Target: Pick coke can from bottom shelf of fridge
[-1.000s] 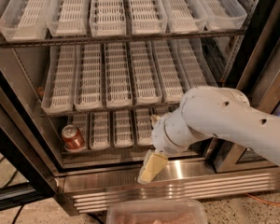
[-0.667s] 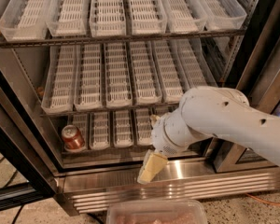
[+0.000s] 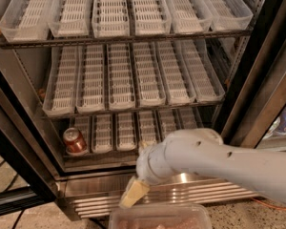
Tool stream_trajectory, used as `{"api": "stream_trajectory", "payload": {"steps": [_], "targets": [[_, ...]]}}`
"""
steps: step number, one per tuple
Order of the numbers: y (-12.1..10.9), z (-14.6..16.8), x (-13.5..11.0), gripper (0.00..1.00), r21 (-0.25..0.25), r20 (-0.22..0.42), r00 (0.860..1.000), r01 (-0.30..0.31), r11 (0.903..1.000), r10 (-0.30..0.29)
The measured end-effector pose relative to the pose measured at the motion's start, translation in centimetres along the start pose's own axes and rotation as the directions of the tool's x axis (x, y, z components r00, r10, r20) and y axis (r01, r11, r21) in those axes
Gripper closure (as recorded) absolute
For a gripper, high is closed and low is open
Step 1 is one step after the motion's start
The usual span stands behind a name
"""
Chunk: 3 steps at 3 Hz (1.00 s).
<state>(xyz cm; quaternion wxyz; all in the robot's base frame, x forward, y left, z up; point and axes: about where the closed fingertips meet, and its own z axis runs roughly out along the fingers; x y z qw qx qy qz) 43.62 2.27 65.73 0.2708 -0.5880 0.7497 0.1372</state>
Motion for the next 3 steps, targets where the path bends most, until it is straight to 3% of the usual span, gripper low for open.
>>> {"api": "stream_trajectory", "payload": {"steps": [1, 2, 3], "targets": [[0.6, 3.7, -0.1, 0.0, 0.021, 0.09, 0.995, -0.053, 0.9984, 0.051], [-0.2, 6.0, -1.2, 0.0, 0.065, 0.185, 0.98, -0.087, 0.9941, 0.074], [-0.2, 6.0, -1.2, 0.0, 0.065, 0.185, 0.98, -0.087, 0.9941, 0.074]]}}
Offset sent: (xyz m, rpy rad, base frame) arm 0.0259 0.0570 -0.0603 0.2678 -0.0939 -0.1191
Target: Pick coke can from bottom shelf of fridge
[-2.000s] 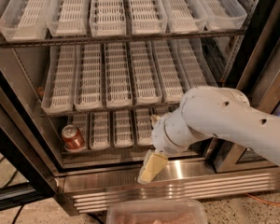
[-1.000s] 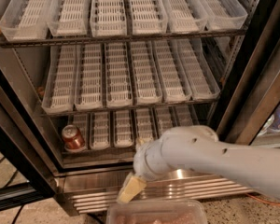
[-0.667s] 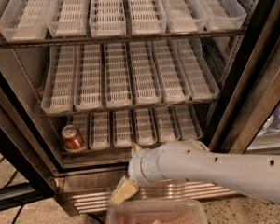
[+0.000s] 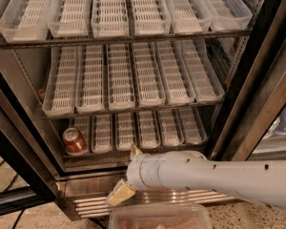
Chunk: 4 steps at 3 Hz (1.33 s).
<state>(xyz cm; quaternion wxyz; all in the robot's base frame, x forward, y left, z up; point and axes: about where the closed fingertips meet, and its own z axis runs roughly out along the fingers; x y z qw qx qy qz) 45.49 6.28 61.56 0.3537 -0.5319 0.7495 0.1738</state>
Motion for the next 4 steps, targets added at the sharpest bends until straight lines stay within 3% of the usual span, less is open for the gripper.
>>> {"api": "stream_trajectory", "payload": {"steps": [1, 2, 4], "targets": [[0.3, 0.8, -0.6, 0.0, 0.019, 0.038, 0.999, -0.002, 0.9998, 0.002], [3.1, 3.1, -1.2, 0.0, 0.026, 0.117, 0.993, -0.031, 0.9992, 0.028], [8.4, 6.0, -2.3, 0.0, 0.063, 0.19, 0.978, -0.103, 0.9928, 0.089]]}}
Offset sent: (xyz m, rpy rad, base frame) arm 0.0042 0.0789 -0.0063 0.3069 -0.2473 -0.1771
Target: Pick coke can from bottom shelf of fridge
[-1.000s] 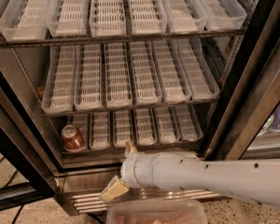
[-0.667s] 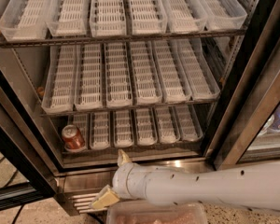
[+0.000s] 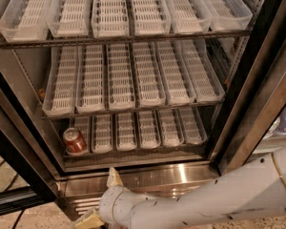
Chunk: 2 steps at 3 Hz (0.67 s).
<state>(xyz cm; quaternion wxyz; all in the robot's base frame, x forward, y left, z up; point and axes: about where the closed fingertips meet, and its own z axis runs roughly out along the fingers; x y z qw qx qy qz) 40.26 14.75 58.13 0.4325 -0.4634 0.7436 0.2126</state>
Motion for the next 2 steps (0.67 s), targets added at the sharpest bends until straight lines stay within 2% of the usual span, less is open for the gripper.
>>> {"api": "stream_trajectory", "payload": {"steps": [1, 2], "targets": [[1.5, 1.0, -1.2, 0.0, 0.053, 0.055, 0.998, -0.023, 0.9983, 0.02], [0.0, 0.8, -2.4, 0.0, 0.117, 0.099, 0.995, -0.03, 0.9926, 0.018]]}}
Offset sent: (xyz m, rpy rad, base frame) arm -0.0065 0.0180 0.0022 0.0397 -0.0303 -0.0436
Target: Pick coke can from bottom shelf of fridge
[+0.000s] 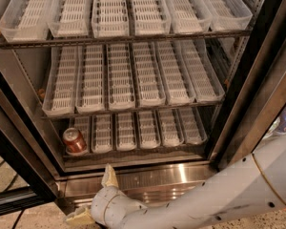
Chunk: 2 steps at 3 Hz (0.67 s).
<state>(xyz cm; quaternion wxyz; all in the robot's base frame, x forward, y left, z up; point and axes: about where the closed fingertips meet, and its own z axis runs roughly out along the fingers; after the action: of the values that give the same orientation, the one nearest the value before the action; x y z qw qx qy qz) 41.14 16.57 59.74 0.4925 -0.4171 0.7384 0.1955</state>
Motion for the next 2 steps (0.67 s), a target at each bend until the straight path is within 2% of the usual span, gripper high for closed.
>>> {"api": "stream_trajectory", "payload": {"steps": [2], "targets": [[-0.2, 0.27, -0.36, 0.0, 0.019, 0.017, 1.0, 0.006, 0.9998, -0.007]]}}
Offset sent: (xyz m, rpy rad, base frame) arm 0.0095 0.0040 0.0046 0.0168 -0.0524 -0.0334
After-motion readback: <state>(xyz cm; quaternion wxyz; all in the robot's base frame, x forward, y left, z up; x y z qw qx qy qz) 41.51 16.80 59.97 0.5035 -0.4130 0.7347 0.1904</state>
